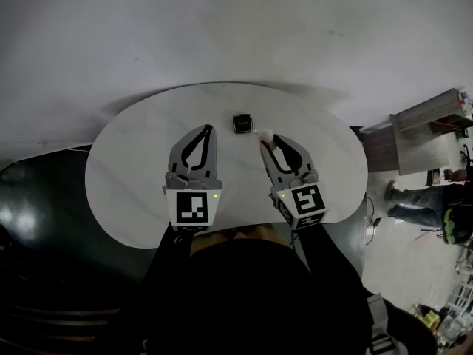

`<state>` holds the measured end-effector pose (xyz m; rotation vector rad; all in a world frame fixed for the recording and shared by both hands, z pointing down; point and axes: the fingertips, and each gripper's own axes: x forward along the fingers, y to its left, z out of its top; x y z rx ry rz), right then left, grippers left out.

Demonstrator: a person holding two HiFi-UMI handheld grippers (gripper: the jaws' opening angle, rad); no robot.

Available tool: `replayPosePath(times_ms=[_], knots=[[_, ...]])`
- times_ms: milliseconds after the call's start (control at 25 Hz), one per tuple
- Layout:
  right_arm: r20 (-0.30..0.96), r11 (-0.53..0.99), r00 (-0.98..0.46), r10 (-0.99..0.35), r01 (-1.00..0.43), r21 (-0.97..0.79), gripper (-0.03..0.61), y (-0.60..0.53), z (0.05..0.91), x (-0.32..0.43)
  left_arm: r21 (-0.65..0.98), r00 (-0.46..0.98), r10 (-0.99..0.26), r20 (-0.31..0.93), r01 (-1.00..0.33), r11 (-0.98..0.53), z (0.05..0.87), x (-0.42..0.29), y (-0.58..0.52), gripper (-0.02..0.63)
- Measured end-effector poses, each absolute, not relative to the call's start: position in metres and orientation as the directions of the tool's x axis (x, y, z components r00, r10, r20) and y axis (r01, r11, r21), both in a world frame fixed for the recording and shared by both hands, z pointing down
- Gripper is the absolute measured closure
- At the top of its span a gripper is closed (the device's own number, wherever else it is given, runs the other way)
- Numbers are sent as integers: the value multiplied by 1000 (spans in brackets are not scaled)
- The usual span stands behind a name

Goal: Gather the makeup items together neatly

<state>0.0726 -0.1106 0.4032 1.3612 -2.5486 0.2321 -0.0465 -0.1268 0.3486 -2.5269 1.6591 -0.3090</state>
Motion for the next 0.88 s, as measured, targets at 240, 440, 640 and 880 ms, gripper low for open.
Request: replayPosePath(times_ms=[240, 440, 640, 880], knots=[[350, 532, -525, -776, -842, -85, 453, -121, 428, 36, -166, 399, -908, 127, -894, -416, 358, -63, -126, 597], [430, 505, -515, -741, -850, -148, 453, -131, 468, 11, -168, 404, -905, 135, -891, -423, 364, -77, -122, 597], [533, 458, -482, -695, -869, -189, 453, -139, 523, -1, -147, 394, -908, 144, -899, -414, 371, -96, -119, 597], [641, 401, -448, -623, -887, -230, 449, -137, 580, -16, -137, 381, -911, 157, -905, -402, 377, -118, -117, 597]])
